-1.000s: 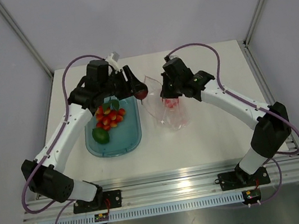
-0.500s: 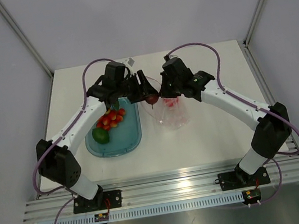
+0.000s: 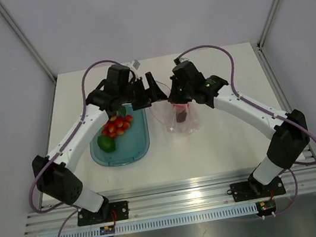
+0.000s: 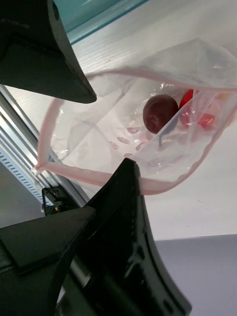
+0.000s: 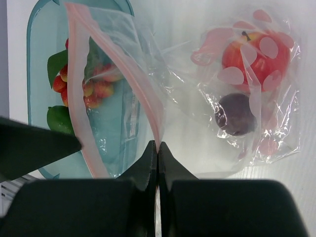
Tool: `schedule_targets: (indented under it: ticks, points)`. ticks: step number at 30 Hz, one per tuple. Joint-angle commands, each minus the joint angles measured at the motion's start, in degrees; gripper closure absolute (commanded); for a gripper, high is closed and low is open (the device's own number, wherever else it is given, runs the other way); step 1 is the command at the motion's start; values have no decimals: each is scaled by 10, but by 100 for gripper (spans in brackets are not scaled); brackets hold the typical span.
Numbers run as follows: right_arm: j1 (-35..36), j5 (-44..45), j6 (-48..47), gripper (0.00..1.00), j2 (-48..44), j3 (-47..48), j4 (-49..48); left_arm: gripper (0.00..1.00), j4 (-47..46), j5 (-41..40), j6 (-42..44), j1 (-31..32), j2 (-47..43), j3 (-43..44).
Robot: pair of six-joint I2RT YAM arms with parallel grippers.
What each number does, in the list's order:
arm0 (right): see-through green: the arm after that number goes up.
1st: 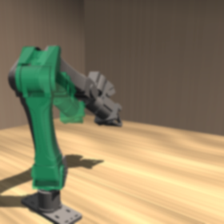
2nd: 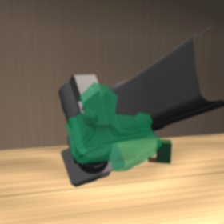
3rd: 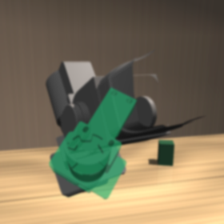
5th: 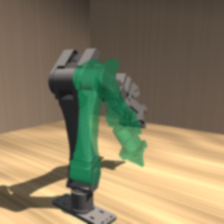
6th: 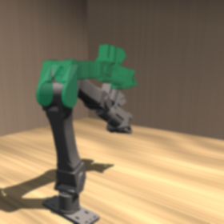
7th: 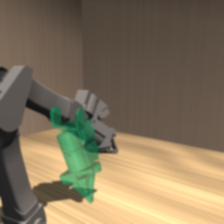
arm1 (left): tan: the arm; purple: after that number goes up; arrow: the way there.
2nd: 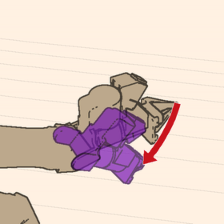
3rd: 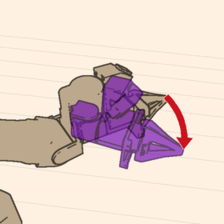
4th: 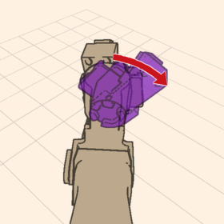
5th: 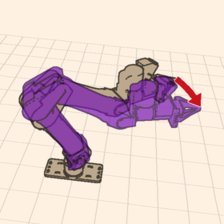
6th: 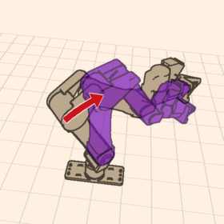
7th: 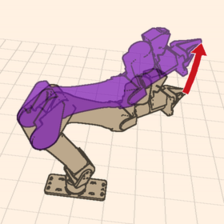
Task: Place the food in the zip-top bag and seal the zipper
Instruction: Place the fake fruit in the zipper food storage bag, then pick up the fake fruit from the bin.
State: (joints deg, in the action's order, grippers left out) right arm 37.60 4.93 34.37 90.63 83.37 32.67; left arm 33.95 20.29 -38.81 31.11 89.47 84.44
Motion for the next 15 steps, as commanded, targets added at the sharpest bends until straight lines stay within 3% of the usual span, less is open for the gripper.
schedule_targets:
  ticks: [1,6,9,11,15]
  points:
    - [7,3,4,100,-22,-2,-18,14,44,-38,36,3,-86,42]
    - [7,7,0,100,-27,-7,-18,18,112,-121,61,-22,-182,-8]
    - [7,9,-1,100,-34,-12,-18,18,134,-139,64,-96,-218,-97]
    - [7,7,-4,100,-35,-14,-17,18,152,-200,59,-133,-237,-149]
    - [7,4,-7,100,-35,-15,-16,18,178,-315,27,-139,-231,-196]
